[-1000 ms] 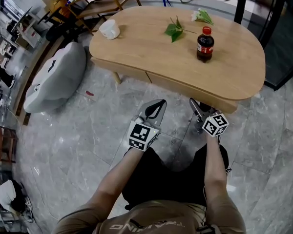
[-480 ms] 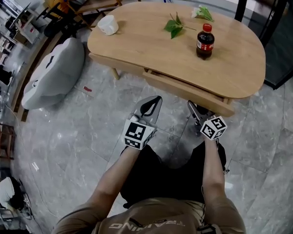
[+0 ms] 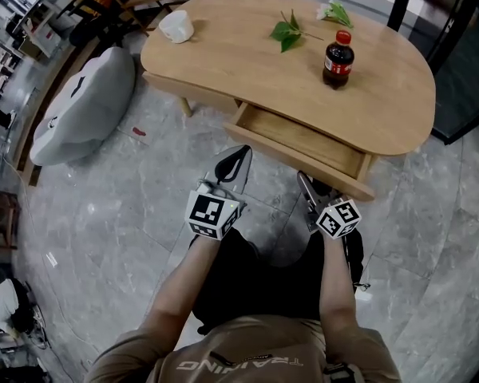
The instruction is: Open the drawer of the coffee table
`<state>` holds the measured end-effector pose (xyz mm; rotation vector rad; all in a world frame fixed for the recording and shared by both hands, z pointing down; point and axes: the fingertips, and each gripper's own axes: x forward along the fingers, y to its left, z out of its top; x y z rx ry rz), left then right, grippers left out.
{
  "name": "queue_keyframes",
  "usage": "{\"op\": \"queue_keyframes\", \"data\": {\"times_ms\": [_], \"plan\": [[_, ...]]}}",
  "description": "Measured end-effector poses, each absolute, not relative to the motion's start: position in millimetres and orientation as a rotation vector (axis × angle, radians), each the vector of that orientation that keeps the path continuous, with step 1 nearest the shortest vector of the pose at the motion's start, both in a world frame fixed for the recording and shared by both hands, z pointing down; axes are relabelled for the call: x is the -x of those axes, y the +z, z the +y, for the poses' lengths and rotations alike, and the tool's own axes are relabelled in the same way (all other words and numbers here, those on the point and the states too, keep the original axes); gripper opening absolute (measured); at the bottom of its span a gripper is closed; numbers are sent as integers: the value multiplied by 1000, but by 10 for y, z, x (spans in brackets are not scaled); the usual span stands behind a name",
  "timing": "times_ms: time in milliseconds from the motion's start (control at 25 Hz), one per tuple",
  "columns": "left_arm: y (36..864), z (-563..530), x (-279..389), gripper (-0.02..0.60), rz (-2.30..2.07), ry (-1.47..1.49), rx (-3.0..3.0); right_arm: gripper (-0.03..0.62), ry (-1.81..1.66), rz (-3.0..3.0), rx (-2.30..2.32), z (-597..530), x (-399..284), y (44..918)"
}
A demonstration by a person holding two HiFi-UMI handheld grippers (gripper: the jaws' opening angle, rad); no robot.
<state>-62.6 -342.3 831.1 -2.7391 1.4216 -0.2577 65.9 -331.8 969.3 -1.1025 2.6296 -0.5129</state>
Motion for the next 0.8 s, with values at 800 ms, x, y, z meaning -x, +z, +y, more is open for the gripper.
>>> {"op": "queue_keyframes", "data": {"times_ms": [800], "plan": [[8365, -3445, 620, 6, 1444, -239, 2765, 143, -517, 2665, 1096, -3060, -550, 9828]]}}
